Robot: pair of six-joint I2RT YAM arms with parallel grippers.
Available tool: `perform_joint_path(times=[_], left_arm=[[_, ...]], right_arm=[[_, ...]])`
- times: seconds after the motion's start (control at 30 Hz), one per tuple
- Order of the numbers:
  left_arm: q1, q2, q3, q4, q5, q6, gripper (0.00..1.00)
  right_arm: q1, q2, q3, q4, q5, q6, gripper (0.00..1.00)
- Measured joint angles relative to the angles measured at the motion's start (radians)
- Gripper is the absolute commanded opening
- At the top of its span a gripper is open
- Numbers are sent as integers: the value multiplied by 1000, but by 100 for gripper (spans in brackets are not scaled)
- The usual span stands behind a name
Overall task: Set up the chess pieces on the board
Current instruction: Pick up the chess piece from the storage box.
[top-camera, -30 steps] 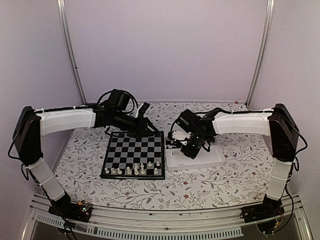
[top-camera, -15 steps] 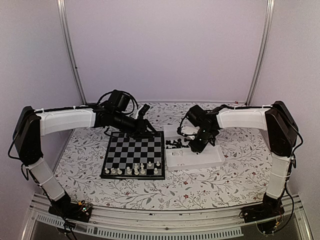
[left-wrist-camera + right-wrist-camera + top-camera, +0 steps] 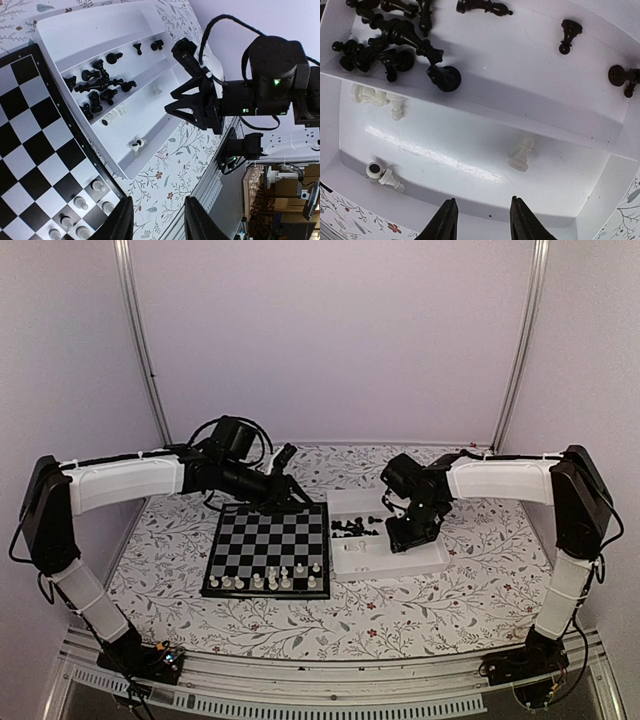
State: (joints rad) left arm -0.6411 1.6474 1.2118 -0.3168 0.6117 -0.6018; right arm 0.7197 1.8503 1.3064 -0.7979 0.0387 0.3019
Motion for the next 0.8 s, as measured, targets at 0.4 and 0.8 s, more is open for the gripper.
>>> perform_joint_path(times=[0.4, 0.8], left_arm=[[0, -20, -18, -3, -3, 0, 38], [0, -53, -61, -2, -18, -2, 38]], right_arm=[[-3, 60, 34, -34, 76, 99, 40], [-77, 89, 46, -44, 114, 14, 38]])
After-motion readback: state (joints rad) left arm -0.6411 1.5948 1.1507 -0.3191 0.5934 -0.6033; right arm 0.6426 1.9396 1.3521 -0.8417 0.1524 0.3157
